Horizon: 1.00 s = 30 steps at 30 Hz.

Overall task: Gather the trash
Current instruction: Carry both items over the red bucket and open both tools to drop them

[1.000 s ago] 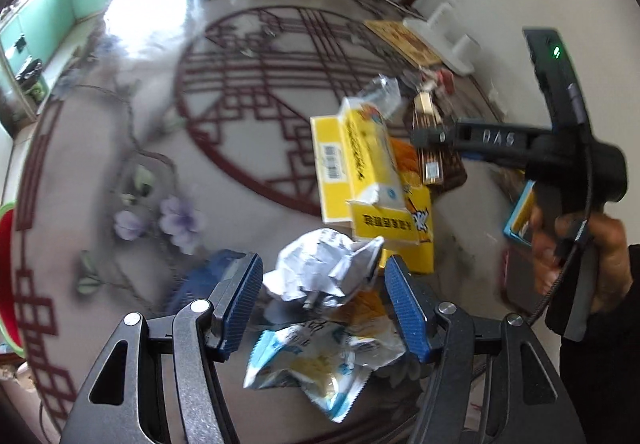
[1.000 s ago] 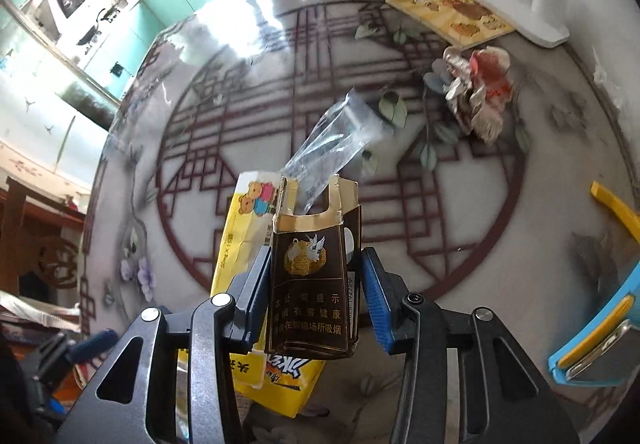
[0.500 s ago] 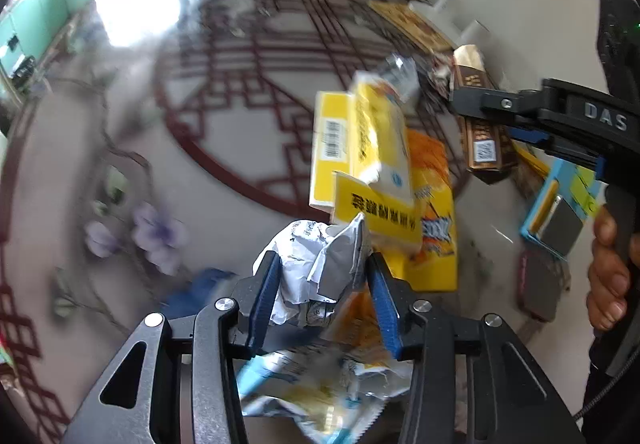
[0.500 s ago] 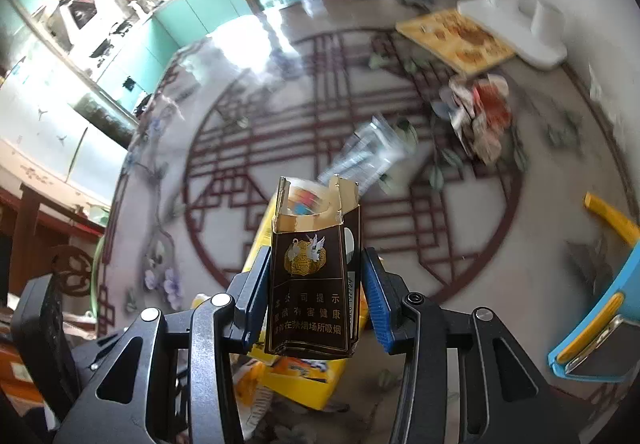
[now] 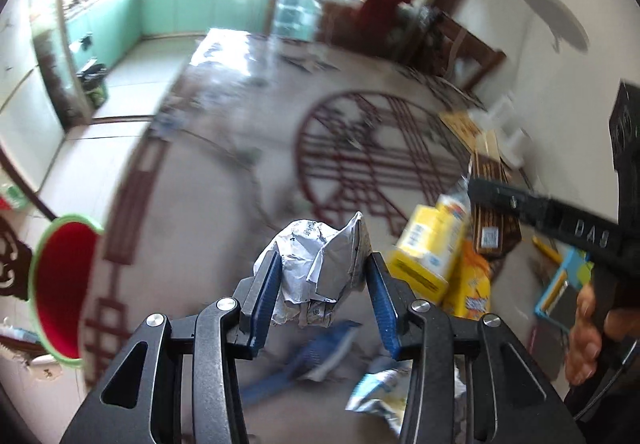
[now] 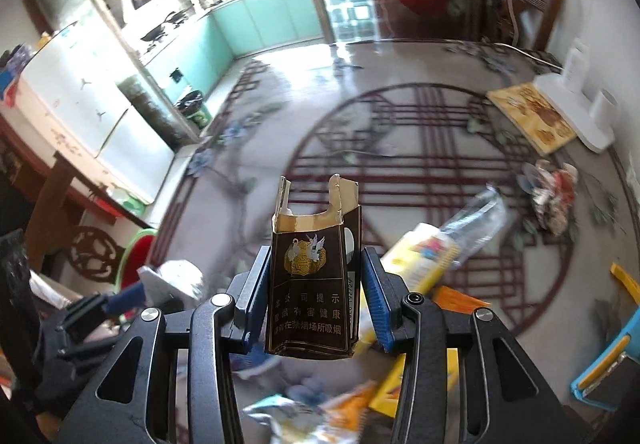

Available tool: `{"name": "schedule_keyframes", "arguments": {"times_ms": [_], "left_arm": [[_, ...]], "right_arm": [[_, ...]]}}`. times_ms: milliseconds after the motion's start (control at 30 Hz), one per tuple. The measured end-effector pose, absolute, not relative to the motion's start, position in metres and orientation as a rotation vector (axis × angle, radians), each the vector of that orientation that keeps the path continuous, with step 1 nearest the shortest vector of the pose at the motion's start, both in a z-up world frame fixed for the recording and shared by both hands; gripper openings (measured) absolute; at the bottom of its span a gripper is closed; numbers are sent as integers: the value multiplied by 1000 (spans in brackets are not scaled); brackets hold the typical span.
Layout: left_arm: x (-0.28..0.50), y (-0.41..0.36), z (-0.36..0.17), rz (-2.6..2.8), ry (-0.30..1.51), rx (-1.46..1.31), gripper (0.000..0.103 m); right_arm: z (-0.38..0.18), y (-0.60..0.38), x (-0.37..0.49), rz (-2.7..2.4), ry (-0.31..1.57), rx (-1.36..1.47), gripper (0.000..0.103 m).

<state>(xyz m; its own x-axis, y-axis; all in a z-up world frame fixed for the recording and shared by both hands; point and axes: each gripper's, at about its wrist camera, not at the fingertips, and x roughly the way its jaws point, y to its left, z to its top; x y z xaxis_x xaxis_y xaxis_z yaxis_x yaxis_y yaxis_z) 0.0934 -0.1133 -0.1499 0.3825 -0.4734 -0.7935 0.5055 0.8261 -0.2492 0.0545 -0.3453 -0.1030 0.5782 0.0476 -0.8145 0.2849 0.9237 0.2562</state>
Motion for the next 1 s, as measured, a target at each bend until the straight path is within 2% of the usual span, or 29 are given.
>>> {"name": "schedule_keyframes", "arguments": {"times_ms": [267,1000], "left_arm": [[114,-51,-134,-529,953,-21,42],[145,75,-134,-395,938,-118,42]], "right_arm": [[-92,-300,75,-107,939,333,42],[-79,-192,115,-58,925,228,43]]}}
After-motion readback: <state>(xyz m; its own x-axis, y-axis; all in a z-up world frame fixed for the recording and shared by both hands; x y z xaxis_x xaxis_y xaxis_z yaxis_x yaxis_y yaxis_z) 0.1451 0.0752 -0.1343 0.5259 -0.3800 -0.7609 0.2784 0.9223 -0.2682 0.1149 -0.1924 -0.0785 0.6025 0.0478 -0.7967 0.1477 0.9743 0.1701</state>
